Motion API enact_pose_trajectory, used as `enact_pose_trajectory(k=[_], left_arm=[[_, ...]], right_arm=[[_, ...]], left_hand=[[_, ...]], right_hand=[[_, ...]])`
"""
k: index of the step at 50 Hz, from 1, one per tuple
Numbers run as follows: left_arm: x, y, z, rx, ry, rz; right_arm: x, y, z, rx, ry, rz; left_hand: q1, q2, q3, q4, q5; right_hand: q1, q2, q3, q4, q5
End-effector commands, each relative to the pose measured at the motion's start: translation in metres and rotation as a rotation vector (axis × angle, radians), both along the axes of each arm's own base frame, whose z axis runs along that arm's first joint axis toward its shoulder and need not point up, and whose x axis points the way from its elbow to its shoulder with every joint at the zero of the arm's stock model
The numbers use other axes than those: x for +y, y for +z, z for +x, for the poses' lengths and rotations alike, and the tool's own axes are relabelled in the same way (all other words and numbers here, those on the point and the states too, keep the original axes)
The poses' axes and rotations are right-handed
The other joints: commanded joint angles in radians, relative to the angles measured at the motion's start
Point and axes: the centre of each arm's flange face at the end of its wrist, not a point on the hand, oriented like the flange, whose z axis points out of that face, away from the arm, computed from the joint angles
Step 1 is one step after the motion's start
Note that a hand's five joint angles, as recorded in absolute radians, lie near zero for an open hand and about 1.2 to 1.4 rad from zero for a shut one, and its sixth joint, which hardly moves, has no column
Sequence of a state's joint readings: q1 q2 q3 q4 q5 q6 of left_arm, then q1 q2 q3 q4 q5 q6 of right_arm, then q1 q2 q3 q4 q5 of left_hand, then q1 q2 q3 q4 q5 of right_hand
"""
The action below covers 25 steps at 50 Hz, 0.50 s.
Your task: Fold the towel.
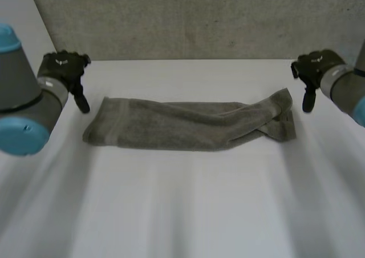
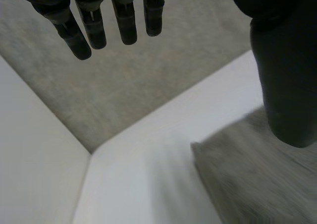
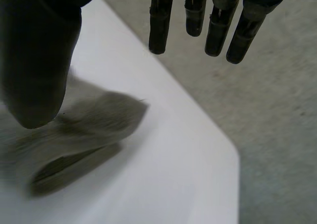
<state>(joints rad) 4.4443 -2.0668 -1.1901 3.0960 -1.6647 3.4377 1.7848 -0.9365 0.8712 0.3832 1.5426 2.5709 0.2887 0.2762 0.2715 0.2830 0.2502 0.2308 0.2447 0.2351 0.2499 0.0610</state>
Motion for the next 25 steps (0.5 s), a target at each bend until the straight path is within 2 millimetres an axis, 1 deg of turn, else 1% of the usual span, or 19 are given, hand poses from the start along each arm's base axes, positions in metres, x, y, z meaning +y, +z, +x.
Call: enact_pose_trajectory(k=[1, 2, 3, 4, 5, 7, 8, 9, 10, 12, 13, 14, 15, 16, 17, 18, 19, 25], left_arm=[[0.036, -0.040, 0.004, -0.030, -0.078, 0.114], [0.040, -0.048, 0.004, -0.036, -0.085, 0.122], [0.042, -0.054, 0.006, -0.043, -0.084, 0.120], [0.042, -0.054, 0.006, -0.043, -0.084, 0.120], [0.042, -0.059, 0.008, -0.049, -0.082, 0.114], [0.042, -0.063, 0.010, -0.052, -0.080, 0.104], [0.041, -0.068, 0.011, -0.059, -0.079, 0.101], [0.041, -0.068, 0.011, -0.059, -0.079, 0.101], [0.040, -0.071, 0.010, -0.061, -0.080, 0.090], [0.037, -0.075, 0.010, -0.064, -0.079, 0.075], [0.035, -0.080, 0.010, -0.065, -0.079, 0.070], [0.035, -0.080, 0.010, -0.065, -0.079, 0.070], [0.033, -0.088, 0.009, -0.067, -0.081, 0.073], [0.031, -0.093, 0.008, -0.070, -0.082, 0.075], [0.031, -0.094, 0.008, -0.070, -0.082, 0.075], [0.029, -0.098, 0.008, -0.076, -0.083, 0.080], [0.028, -0.103, 0.008, -0.085, -0.085, 0.088], [0.023, -0.111, 0.010, -0.109, -0.081, 0.096]], right_arm=[[0.042, -0.029, -0.009, 0.009, 0.026, 0.133], [0.042, -0.029, -0.009, 0.009, 0.026, 0.133], [0.043, -0.037, -0.012, 0.007, 0.021, 0.139], [0.042, -0.046, -0.018, 0.006, 0.009, 0.144], [0.042, -0.046, -0.018, 0.006, 0.009, 0.144], [0.039, -0.058, -0.023, 0.001, -0.006, 0.123], [0.039, -0.058, -0.023, 0.001, -0.006, 0.123], [0.036, -0.063, -0.024, -0.003, -0.009, 0.107], [0.036, -0.063, -0.024, -0.003, -0.009, 0.107], [0.030, -0.074, -0.024, -0.009, -0.009, 0.078], [0.030, -0.074, -0.024, -0.009, -0.009, 0.078], [0.027, -0.085, -0.025, -0.010, -0.008, 0.087], [0.023, -0.095, -0.025, -0.014, -0.005, 0.096], [0.023, -0.095, -0.025, -0.014, -0.005, 0.096], [0.021, -0.102, -0.025, -0.018, 0.003, 0.102], [0.021, -0.102, -0.025, -0.018, 0.003, 0.102], [0.020, -0.107, -0.024, -0.022, 0.009, 0.105], [0.015, -0.115, -0.019, -0.108, 0.023, 0.110]], left_hand=[[-0.052, -0.039, -0.034, -0.046, -0.188], [-0.049, -0.036, -0.032, -0.043, -0.185], [-0.046, -0.033, -0.029, -0.040, -0.182], [-0.046, -0.033, -0.029, -0.040, -0.182], [-0.025, -0.013, -0.008, -0.020, -0.162], [-0.011, 0.002, 0.006, -0.005, -0.147], [-0.002, 0.011, 0.015, 0.004, -0.138], [-0.002, 0.011, 0.015, 0.004, -0.138], [0.001, 0.014, 0.018, 0.007, -0.135], [0.004, 0.017, 0.021, 0.010, -0.132], [0.027, 0.040, 0.045, 0.033, -0.109], [0.028, 0.040, 0.045, 0.033, -0.109], [0.057, 0.069, 0.074, 0.062, -0.079], [0.074, 0.087, 0.092, 0.080, -0.062], [0.075, 0.087, 0.092, 0.080, -0.062], [0.086, 0.099, 0.103, 0.092, -0.050], [0.086, 0.099, 0.103, 0.092, -0.050], [0.101, 0.113, 0.118, 0.107, -0.035]], right_hand=[[-0.008, -0.022, -0.013, -0.027, -0.013], [-0.008, -0.022, -0.012, -0.027, -0.013], [-0.002, -0.016, -0.006, -0.021, -0.007], [-0.002, -0.016, -0.006, -0.021, -0.007], [-0.002, -0.016, -0.006, -0.021, -0.007], [-0.002, -0.016, -0.006, -0.021, -0.007], [-0.002, -0.016, -0.006, -0.021, -0.007], [-0.002, -0.016, -0.006, -0.021, -0.007], [-0.002, -0.016, -0.006, -0.021, -0.007], [-0.002, -0.016, -0.006, -0.021, -0.007], [-0.002, -0.016, -0.006, -0.021, -0.007], [0.001, -0.013, -0.003, -0.018, -0.004], [0.004, -0.010, 0.000, -0.015, -0.001], [0.004, -0.010, 0.000, -0.015, -0.001], [0.013, -0.001, 0.008, -0.006, 0.008], [0.013, -0.001, 0.008, -0.006, 0.008], [0.019, 0.005, 0.014, -0.001, 0.014], [0.065, 0.051, 0.061, 0.046, 0.061]])
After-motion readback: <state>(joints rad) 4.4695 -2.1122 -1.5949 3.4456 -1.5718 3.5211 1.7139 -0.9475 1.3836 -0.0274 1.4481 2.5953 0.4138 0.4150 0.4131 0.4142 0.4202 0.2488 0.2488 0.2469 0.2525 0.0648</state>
